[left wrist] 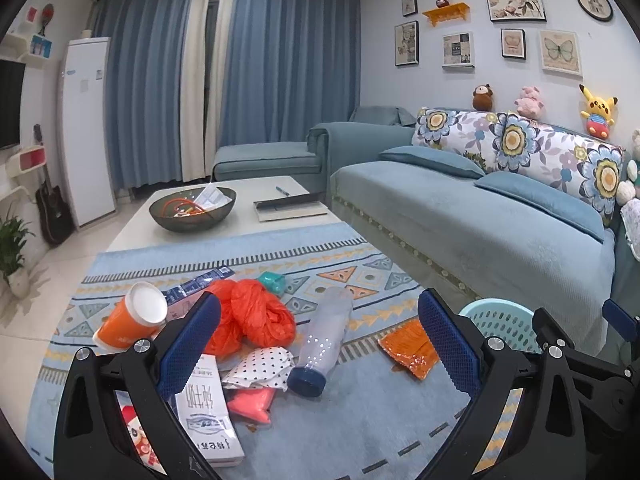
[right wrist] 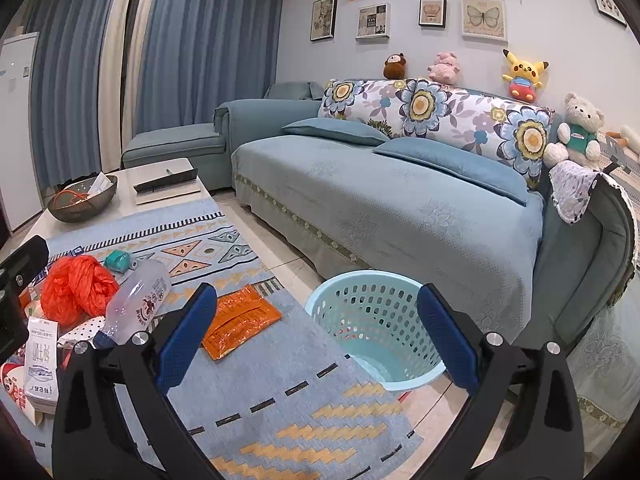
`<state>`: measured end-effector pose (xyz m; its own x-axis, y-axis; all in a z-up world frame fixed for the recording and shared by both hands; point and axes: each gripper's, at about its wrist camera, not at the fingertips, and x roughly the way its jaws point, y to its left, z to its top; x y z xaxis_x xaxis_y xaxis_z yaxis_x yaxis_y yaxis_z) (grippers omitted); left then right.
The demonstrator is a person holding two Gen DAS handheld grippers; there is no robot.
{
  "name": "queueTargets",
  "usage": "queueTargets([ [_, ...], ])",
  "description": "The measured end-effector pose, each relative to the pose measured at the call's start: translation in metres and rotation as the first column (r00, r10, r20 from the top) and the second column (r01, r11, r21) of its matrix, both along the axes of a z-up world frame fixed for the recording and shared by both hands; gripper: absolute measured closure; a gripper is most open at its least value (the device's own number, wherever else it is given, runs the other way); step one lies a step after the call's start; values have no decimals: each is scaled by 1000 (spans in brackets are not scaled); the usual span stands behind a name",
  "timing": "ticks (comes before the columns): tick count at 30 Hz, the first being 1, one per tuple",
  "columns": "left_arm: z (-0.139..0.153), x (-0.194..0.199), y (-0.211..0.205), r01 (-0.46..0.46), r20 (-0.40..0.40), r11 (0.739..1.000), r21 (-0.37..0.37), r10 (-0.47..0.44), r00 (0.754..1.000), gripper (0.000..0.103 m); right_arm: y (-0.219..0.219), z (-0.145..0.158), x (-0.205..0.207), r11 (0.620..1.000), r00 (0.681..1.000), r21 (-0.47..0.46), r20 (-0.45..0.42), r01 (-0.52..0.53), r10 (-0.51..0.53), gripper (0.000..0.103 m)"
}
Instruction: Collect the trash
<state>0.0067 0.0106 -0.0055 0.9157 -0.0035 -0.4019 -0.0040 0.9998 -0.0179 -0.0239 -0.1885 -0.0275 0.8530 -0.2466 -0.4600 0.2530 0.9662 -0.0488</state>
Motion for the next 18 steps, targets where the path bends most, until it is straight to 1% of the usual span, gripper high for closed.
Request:
queueTargets([
  [7, 0, 1, 0, 1, -5, 1000, -5, -1, 1000, 7, 0, -1, 1, 1000, 1000, 1, -2, -1, 1, 8],
  [18, 1, 1, 1, 0, -3, 1000, -5, 0, 1000, 7, -4, -5, 3, 1000, 1000, 31, -19, -2, 2, 8],
])
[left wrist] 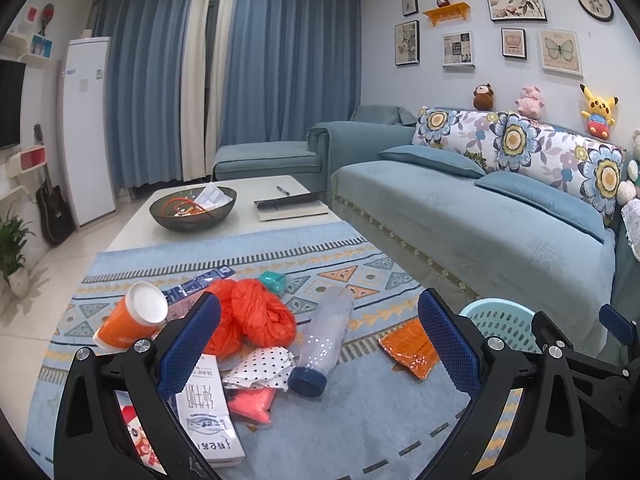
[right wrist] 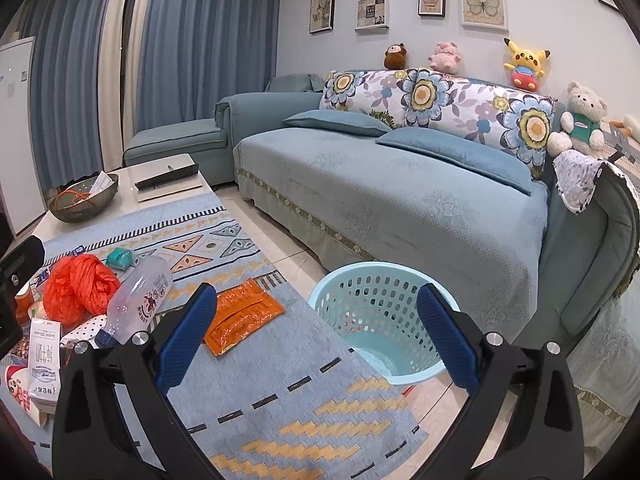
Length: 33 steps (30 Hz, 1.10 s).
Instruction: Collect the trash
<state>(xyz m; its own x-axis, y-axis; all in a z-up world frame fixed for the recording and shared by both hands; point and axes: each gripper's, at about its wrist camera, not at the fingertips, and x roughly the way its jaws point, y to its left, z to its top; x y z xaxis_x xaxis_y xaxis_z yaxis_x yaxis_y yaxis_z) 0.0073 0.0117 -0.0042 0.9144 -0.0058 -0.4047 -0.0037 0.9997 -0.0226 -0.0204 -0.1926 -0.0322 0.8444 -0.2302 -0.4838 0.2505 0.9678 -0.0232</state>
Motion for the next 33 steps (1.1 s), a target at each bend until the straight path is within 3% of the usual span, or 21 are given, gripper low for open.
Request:
queueTargets([
  [25, 1, 1, 2, 4, 5, 1000, 2, -4, 1000, 7, 2, 2, 0, 1000, 1000, -8, 4, 1, -1, 8],
  [33, 2, -1, 4, -11, 24, 1000, 11, 11, 1000, 7, -7, -7, 6, 999, 999, 46, -40, 5, -3, 8],
])
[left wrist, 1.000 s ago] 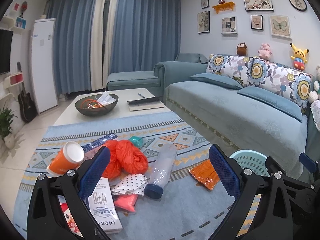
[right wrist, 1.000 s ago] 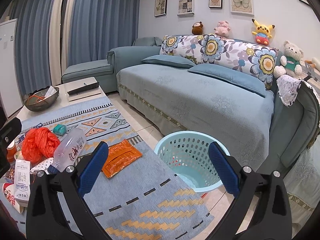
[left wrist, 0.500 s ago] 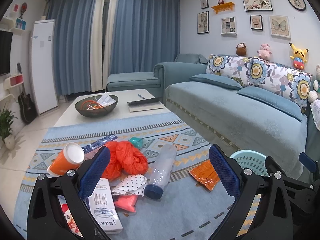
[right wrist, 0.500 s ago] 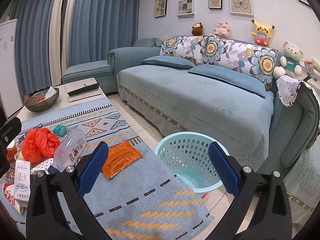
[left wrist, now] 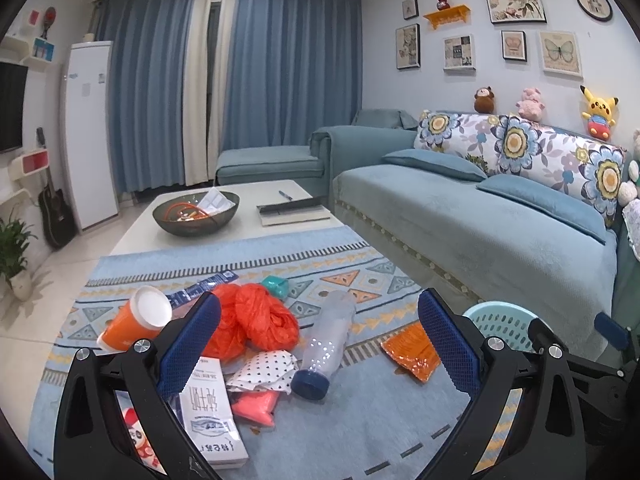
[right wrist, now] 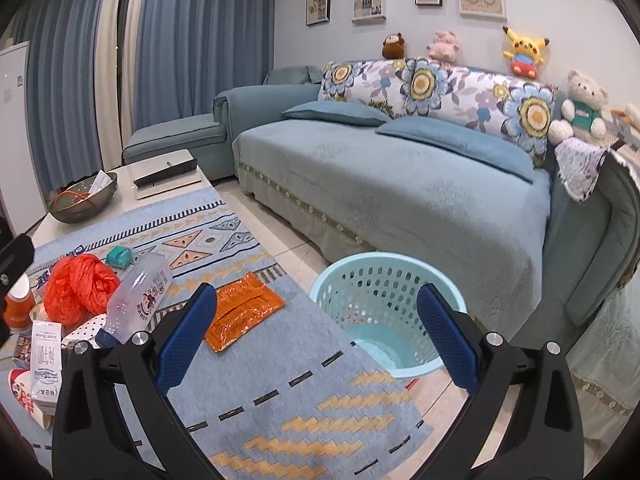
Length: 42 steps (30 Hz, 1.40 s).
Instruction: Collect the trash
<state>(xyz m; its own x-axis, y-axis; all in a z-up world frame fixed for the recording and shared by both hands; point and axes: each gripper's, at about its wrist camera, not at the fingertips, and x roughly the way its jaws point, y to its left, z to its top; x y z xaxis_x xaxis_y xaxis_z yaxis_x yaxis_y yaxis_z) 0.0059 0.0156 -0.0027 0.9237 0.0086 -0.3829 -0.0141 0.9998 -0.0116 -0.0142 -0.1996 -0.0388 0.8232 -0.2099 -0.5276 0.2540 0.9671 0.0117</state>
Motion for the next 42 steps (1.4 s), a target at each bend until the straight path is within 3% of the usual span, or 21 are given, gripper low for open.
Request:
queueTargets([
  [5, -1, 3, 10, -17, -20, 1000, -19, 17, 1000, 7, -1, -4, 9, 1000, 999, 9, -41, -28, 28, 8],
  [9, 1, 8, 35, -96, -45, 995, -38, 94, 995, 7, 7, -9, 23, 996, 994, -39, -79, -74, 71, 8],
  [14, 10, -4, 86, -284, 1, 959, -13, 284, 959, 7, 19, -14, 43, 987, 984, -57, -111, -148, 141, 11],
  [17, 8, -6, 116, -325, -38, 946, -17, 324, 945, 7, 17, -27, 63, 980, 967, 47, -158, -194, 199, 10],
  [20, -1, -9, 159, -361, -113, 929, -80, 352, 929, 7, 16, -40, 77, 985, 968, 47, -181, -165, 171, 11],
  [23, -14, -13, 205, -378, -212, 903, -206, 335, 918, 8, 19, -49, 86, 985, 966, 33, -193, -171, 174, 19],
  [24, -19, -13, 216, -374, -243, 896, -241, 318, 917, 9, 22, -53, 89, 984, 963, 23, -203, -178, 179, 26],
  [27, -34, -14, 233, -344, -318, 882, -321, 242, 917, 10, 29, -64, 98, 981, 954, -1, -233, -195, 190, 39],
  [29, -45, -12, 233, -326, -355, 879, -348, 198, 914, 10, 30, -68, 104, 980, 950, 3, -242, -200, 195, 42],
  [31, -56, -10, 234, -329, -387, 881, -341, 187, 903, 13, 33, -71, 110, 979, 949, 3, -247, -202, 196, 50],
  [35, -70, -2, 236, -343, -436, 881, -326, 182, 881, 20, 36, -76, 117, 978, 946, 18, -252, -206, 204, 52],
  [38, -67, -1, 223, -316, -412, 894, -318, 170, 895, 20, 36, -78, 118, 977, 943, 37, -255, -209, 211, 52],
  [42, -65, 9, 179, -210, -403, 940, -268, 89, 911, 20, 38, -79, 116, 975, 942, 38, -250, -221, 223, 52],
])
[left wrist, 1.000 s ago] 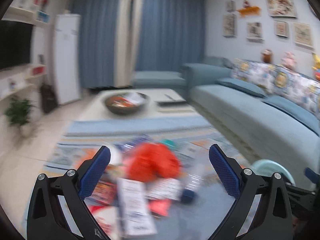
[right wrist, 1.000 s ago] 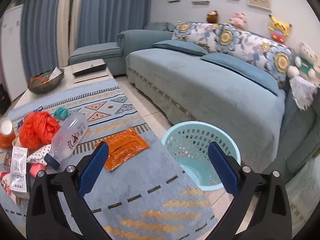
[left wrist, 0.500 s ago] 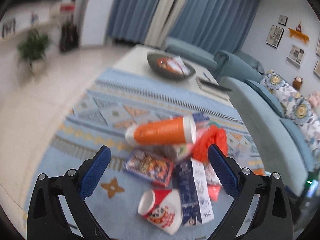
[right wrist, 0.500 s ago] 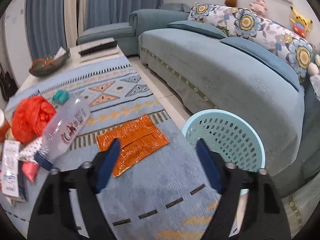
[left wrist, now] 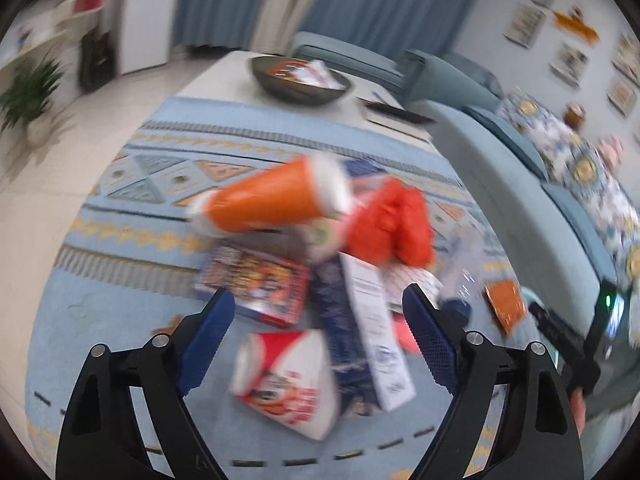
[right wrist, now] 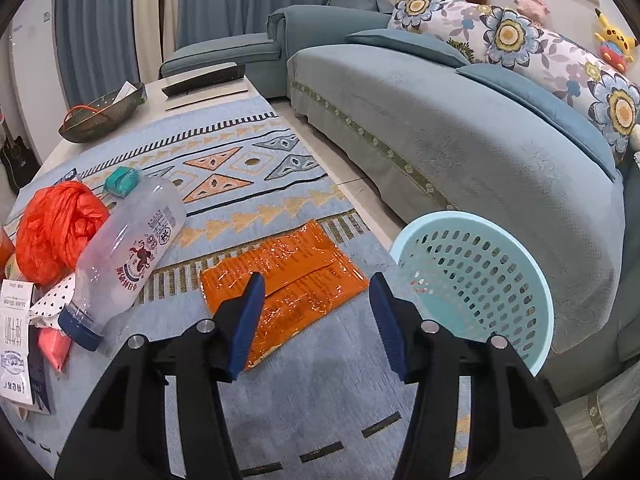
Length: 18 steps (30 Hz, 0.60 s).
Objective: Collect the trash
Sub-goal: 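Grasp the white milk carton with the left tool while the right tool grasps the orange snack packet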
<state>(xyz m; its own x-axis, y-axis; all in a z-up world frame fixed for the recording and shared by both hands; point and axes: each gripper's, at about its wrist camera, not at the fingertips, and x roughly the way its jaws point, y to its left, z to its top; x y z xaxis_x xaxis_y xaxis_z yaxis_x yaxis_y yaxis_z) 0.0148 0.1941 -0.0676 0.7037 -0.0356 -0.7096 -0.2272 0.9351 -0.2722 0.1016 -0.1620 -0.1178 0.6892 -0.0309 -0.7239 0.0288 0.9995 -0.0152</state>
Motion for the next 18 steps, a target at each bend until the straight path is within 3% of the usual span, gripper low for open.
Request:
queueTargets([
  [3, -8, 12, -23, 51, -36, 998, 35, -50, 998, 21, -3, -1, -2, 1000, 1000, 12, 3, 0, 0, 52],
  [4, -12, 16, -27, 55, -51, 998, 38, -53, 997, 25, -6, -1, -2, 1000, 1000, 22, 3, -1, 1, 52],
  [6, -19, 23, -31, 74, -72, 997, 2, -74, 995, 33, -9, -2, -2, 999, 1000, 32, 0, -1, 1, 52],
  [8, -26, 31, -32, 93, -98, 995, -27, -96, 991, 33, -13, -3, -2, 999, 1000, 42, -6, -7, 7, 52],
  [14, -47, 44, -32, 59, -183, 998, -19, -62, 981, 34, -19, -6, -1, 998, 1000, 55, -4, -17, 17, 52],
  [18, -61, 56, -36, 81, -229, 995, -51, -90, 969, 46, -22, -13, 6, 997, 1000, 75, -26, -12, 14, 50],
])
